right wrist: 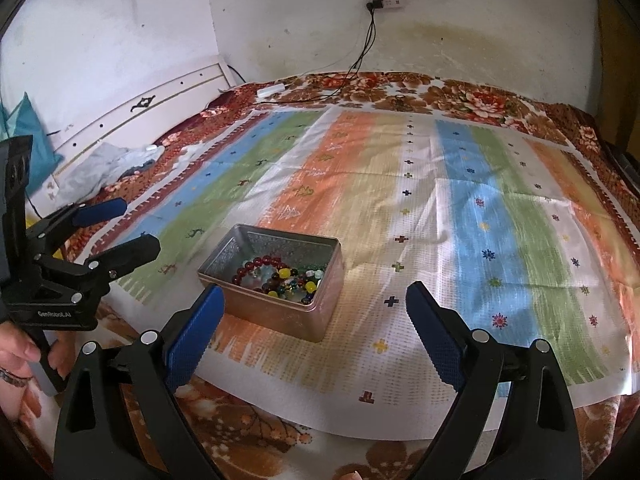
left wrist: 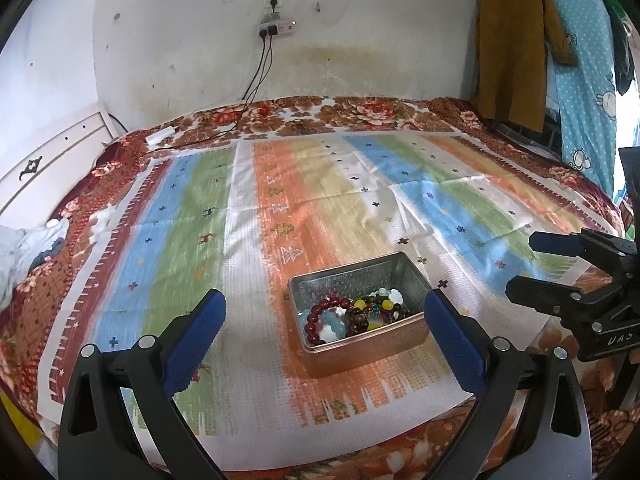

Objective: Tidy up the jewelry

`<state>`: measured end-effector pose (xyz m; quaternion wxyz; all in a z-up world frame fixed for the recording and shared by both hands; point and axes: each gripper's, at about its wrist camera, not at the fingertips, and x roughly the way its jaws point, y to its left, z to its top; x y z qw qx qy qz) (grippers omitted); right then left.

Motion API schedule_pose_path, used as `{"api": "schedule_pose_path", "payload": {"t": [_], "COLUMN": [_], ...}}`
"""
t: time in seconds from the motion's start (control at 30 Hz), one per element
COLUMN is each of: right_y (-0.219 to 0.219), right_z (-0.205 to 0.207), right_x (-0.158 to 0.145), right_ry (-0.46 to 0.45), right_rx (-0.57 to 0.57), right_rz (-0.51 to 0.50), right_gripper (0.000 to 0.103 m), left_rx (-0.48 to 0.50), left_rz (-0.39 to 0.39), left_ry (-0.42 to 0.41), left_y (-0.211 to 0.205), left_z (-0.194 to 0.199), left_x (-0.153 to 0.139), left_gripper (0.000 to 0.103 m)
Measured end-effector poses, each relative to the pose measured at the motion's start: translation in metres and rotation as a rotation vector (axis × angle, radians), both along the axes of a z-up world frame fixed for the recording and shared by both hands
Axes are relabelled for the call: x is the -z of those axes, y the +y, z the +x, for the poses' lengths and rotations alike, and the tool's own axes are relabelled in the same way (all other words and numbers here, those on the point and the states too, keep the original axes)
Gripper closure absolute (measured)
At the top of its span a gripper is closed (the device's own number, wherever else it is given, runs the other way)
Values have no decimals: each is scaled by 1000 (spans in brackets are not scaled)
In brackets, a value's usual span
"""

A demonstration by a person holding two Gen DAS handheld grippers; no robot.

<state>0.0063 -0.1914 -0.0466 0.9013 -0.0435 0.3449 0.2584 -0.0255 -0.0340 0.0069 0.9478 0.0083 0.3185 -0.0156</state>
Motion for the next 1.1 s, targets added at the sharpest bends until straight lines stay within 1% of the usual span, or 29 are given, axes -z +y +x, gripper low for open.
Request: {"api": "schedule_pose_path", "payload": {"t": [0.17,0.37,0.67,0.97,1.1], "right_y": [1,4,7,7,11], "right_z": [1,0,-4,-7,-8], "right_x": [4,5,5,6,7], "right_ry": [11,9,-5,-14,-1], "right_rx": [2,-7,-17,-22,-50], "right_rz": [-16,-11,-19,-24,-28], "right_gripper": [11,11,11,11,11], "left_rx": [10,21,13,15,20], "left_rz": [1,29,13,17,20], "left_ry": [4,-2,-2,-3,4], "left_y": [-1,-6,-3,-4,-5], "left_z": [0,-1,-1,-1,-2], "left_x": [1,5,3,3,4], "left_gripper": [6,6,6,6,6]}}
